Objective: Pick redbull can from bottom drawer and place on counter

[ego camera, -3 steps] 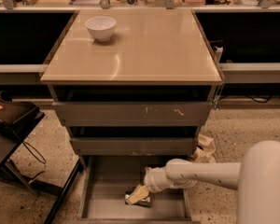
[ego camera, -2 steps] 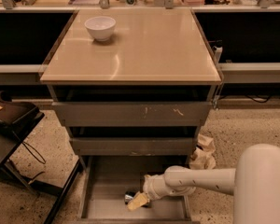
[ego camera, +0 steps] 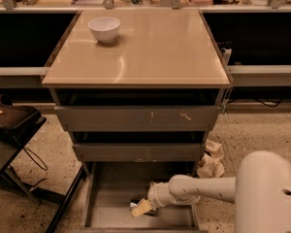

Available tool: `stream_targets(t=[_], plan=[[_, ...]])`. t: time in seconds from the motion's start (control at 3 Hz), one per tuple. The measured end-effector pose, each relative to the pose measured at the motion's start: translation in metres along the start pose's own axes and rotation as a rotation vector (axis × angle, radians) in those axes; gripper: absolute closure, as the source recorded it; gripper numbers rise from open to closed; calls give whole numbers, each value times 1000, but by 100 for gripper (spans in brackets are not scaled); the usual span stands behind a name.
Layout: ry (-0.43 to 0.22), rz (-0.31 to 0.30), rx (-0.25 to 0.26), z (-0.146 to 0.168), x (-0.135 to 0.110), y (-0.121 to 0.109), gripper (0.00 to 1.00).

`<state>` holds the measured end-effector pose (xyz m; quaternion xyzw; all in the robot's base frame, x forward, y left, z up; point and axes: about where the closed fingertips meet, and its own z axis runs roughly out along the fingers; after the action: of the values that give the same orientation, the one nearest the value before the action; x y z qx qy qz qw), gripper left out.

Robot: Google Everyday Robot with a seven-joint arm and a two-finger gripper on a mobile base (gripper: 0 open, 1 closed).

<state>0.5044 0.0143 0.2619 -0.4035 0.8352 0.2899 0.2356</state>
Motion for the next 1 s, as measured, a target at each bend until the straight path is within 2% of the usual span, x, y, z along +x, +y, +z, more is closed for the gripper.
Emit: stream_targets(t=[0.33,0.67,1.0], plan=[[-80,28,112,36,1,-42,0],[-97,41,156,39,2,-54,0],[-96,40,154,40,2,-53,0]])
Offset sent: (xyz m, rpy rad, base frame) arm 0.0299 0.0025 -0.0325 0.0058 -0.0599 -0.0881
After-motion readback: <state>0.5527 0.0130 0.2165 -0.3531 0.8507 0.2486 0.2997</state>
